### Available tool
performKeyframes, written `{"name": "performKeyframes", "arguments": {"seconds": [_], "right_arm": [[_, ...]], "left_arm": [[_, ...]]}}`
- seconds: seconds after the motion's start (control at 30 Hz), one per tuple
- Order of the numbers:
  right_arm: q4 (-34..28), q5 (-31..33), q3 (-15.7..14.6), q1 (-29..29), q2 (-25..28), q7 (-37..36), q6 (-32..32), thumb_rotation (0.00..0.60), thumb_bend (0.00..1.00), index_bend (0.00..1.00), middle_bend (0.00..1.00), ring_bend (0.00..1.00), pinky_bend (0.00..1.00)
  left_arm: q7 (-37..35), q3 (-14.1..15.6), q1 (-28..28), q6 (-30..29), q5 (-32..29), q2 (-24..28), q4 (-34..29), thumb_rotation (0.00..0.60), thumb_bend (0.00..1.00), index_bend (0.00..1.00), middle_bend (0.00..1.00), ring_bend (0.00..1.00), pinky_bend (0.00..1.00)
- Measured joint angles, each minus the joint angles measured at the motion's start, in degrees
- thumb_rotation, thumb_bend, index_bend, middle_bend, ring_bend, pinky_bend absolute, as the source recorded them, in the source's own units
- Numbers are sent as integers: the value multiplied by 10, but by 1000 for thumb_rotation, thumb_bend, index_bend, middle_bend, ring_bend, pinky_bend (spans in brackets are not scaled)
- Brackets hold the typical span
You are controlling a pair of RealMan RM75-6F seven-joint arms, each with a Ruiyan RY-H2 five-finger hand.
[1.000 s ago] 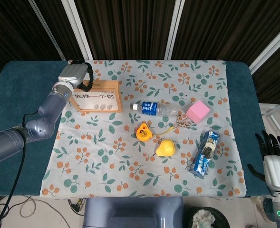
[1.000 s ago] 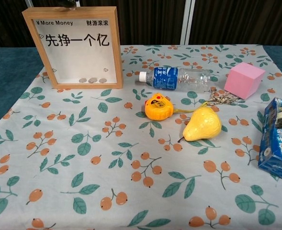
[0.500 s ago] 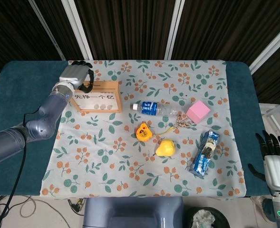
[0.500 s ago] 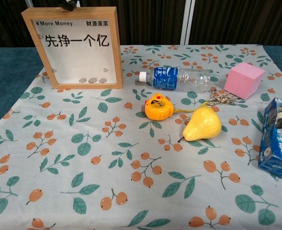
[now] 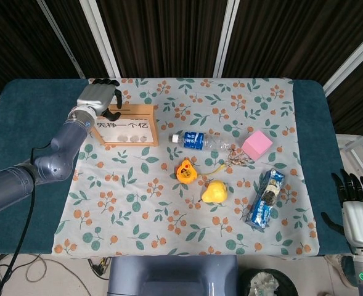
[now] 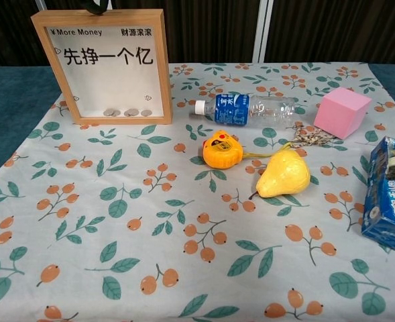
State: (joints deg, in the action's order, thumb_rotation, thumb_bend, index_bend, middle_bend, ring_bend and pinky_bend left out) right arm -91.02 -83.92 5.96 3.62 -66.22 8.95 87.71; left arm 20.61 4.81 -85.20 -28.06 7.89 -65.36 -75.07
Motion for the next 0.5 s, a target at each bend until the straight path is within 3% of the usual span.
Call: {"name": "performKeyframes", "arguments": {"seconds": [0.1, 0.2, 0.3, 0.5], "right_arm": [[1, 1, 0, 0, 0, 0, -1, 600, 297, 79, 0, 0, 0], [1, 1, 1, 0, 0, 0, 0, 600, 297, 79, 0, 0, 0], [1, 2, 1, 0, 0, -2, 0, 600, 297, 79, 0, 0, 0], [0, -3, 0, -1, 0, -1, 3, 600, 297, 79, 0, 0, 0]], "left_arm": [[-5, -11, -1, -15, 10, 13, -15, 600, 403, 458, 118, 0, 0], [-13, -27, 3, -47, 36, 36, -46, 600, 411, 415, 108, 0, 0], [-22, -45, 13, -91, 68, 70, -92, 600, 411, 332, 76, 0, 0], [-60, -70, 72, -163, 155, 149, -211, 600, 411, 296, 50, 0, 0]]}}
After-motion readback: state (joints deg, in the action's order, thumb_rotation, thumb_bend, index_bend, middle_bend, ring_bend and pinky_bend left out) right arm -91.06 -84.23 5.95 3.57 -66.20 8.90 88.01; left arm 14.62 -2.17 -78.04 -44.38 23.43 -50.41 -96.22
